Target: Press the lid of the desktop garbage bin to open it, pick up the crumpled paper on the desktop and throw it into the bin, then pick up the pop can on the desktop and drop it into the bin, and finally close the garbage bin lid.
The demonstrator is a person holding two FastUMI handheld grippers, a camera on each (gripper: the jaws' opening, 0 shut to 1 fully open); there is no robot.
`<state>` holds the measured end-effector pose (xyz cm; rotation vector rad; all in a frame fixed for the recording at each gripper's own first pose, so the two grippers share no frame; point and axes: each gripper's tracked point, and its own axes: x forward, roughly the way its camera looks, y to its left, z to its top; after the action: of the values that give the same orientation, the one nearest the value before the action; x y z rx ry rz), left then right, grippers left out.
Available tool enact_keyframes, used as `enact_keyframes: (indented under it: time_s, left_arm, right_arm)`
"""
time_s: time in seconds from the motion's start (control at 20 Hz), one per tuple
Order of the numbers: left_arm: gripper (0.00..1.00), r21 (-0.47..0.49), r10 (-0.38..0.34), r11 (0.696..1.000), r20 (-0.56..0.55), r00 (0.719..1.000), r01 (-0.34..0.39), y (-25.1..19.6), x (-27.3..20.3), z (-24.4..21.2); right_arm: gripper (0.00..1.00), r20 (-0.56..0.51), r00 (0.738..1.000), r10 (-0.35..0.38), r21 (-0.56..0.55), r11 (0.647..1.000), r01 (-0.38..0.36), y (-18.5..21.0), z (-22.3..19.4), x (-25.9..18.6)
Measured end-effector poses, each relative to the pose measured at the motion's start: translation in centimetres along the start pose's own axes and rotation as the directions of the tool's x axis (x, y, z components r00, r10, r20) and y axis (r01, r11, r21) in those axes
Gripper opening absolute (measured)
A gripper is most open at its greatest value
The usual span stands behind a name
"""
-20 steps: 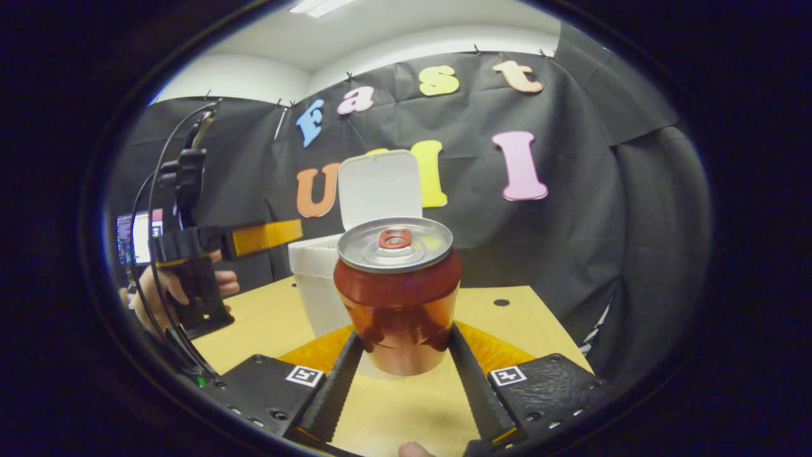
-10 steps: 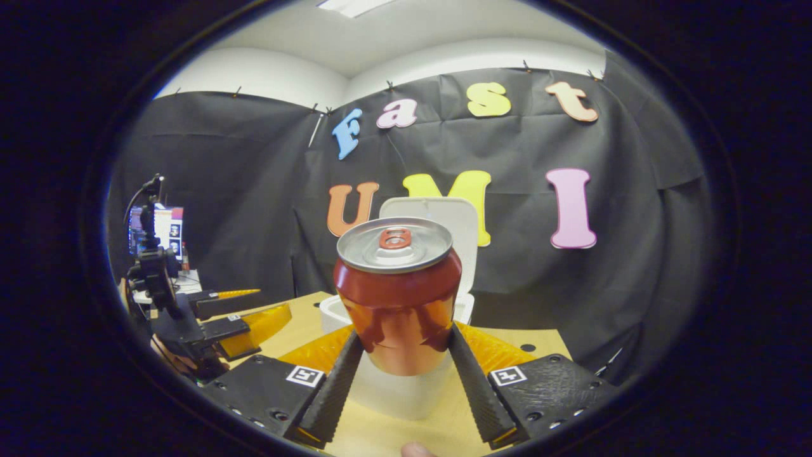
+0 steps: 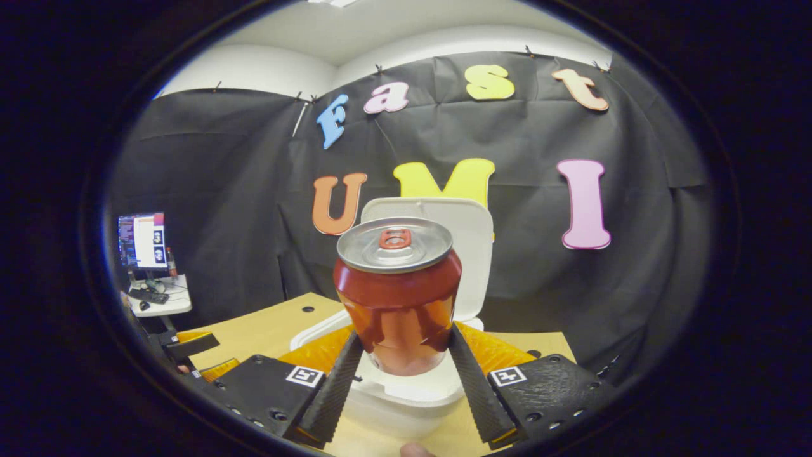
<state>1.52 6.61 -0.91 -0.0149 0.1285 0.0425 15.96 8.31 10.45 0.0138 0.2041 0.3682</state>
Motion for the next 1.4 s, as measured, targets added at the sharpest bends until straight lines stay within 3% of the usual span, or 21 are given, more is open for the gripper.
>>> enact_keyframes:
  time_s: [0.7, 1.1, 1.2, 1.4]
  left_arm:
    - [0.99, -0.01, -0.025, 1.0, 0.025, 0.999, 0.025, 0.8, -1.5, -0.4]
    - [0.99, 0.006, -0.076, 0.997, -0.01, 0.997, 0.076, -1.5, -1.0, -1.2]
    - [0.99, 0.03, -0.091, 0.995, -0.023, 0.996, 0.092, -2.0, -1.3, -1.7]
    - [0.99, -0.027, -0.105, 0.994, -0.014, 0.994, 0.104, -2.5, -1.3, -1.5]
  right_arm:
    - [0.83, -0.122, 0.988, -0.092, 0.022, 0.995, 0.095, -0.8, -1.6, 4.4]
    - [0.83, -0.045, 0.992, -0.121, 0.03, 0.992, 0.122, -0.8, 0.9, 3.1]
    - [0.88, -0.006, 0.991, -0.135, 0.017, 0.991, 0.135, -1.1, 2.2, 2.5]
    - [0.91, 0.056, 0.988, -0.143, 0.012, 0.99, 0.143, -1.0, 6.0, 1.7]
